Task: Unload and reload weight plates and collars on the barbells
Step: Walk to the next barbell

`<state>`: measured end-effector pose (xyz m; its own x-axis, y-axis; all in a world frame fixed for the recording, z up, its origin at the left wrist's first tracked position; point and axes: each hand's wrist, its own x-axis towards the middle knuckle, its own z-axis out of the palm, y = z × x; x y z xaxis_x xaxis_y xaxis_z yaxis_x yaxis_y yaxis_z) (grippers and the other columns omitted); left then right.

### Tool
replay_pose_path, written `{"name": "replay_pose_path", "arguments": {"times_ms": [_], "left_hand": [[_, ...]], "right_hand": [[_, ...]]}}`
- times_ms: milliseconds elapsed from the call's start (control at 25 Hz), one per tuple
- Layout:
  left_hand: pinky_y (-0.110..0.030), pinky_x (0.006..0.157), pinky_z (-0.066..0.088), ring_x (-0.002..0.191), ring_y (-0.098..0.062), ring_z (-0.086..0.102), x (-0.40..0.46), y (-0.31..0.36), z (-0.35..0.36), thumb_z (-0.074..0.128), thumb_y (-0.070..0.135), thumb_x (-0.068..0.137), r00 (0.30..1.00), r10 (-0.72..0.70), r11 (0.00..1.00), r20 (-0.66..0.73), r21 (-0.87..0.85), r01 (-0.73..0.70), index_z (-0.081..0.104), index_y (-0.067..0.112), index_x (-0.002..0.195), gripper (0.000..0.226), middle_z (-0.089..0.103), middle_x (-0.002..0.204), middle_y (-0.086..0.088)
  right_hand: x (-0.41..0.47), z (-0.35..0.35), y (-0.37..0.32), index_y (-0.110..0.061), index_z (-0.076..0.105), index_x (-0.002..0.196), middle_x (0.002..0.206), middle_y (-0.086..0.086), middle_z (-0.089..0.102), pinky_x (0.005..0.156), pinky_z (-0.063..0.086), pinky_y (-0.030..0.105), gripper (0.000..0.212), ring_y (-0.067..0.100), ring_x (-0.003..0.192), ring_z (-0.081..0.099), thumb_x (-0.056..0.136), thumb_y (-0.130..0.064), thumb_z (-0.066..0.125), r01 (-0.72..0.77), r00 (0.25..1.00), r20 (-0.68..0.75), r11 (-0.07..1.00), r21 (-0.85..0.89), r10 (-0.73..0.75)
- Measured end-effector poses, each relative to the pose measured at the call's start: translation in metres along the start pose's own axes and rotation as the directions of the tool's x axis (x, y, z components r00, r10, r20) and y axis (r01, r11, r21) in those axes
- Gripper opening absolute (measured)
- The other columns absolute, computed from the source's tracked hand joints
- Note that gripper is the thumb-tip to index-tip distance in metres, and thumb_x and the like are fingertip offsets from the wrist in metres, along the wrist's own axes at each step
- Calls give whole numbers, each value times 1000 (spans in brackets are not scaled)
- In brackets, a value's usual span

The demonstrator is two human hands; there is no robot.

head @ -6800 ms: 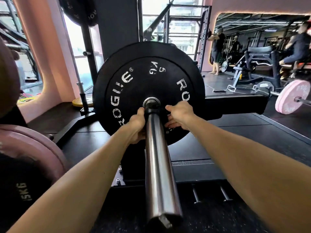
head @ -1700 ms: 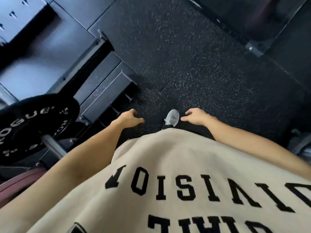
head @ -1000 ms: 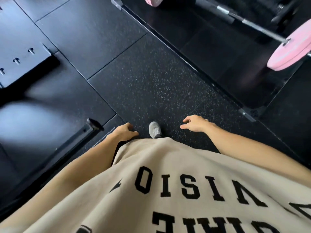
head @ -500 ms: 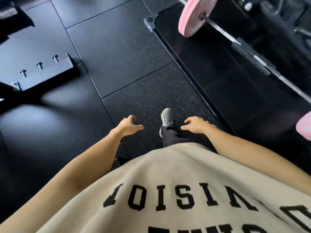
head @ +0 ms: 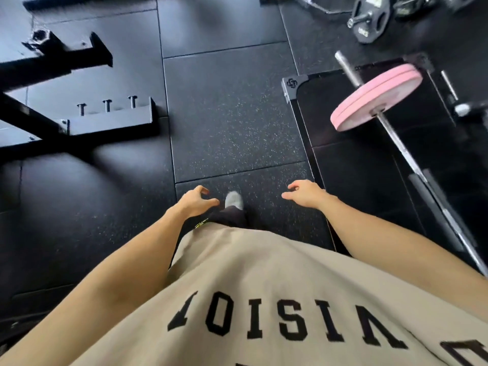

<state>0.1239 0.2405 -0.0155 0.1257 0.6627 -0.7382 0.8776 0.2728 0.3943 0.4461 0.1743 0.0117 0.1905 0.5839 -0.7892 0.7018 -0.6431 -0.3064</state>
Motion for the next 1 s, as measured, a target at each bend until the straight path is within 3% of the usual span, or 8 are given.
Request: {"name": "replay_pose_path", "arguments": {"times_ms": [200,360,560,760,1000], "left_hand": [[-35,93,41,120,-26,52,103,45,-74,68,53,82,1000,-30,1000,-4,-4,30,49,19,134,65,53,138,-6],[-35,92,41,119,-26,52,194,92,-176,67,53,82,1000,-15,1000,-10,-20,15,47,19,135,66,53,138,-6],[-32,84,41,101,-21,52,272,140,-284,67,54,83,999,-1,1000,-41,-24,0,47,19,135,65,55,133,-8],[-38,95,45,117,-26,53,343,161,-350,66,50,86,999,-52,995,-1,-88,51,45,16,138,66,51,138,-10],[-31,87,39,116,-23,53,460,198,-477,66,52,84,990,-134,982,-53,-142,125,47,18,136,64,54,136,-7]], "right_hand": [[105,-80,-67,-27,45,141,147,6,47,112,31,52,61,33,134,42,88,-54,59,23,999,30,999,-43,-21],[185,-164,-144,-27,50,138,144,5,50,111,32,49,58,30,131,46,86,-53,61,5,1000,18,996,-87,-3],[262,-244,-246,-26,53,135,141,7,53,109,35,48,54,31,128,48,87,-49,61,49,998,-34,993,-107,-53],[348,-296,-336,-23,56,132,140,7,54,108,38,47,52,31,125,50,86,-45,64,42,999,26,983,-179,-38],[475,-384,-469,-22,53,136,142,7,52,110,35,49,51,31,128,48,90,-43,59,121,990,95,966,-229,-101]]}}
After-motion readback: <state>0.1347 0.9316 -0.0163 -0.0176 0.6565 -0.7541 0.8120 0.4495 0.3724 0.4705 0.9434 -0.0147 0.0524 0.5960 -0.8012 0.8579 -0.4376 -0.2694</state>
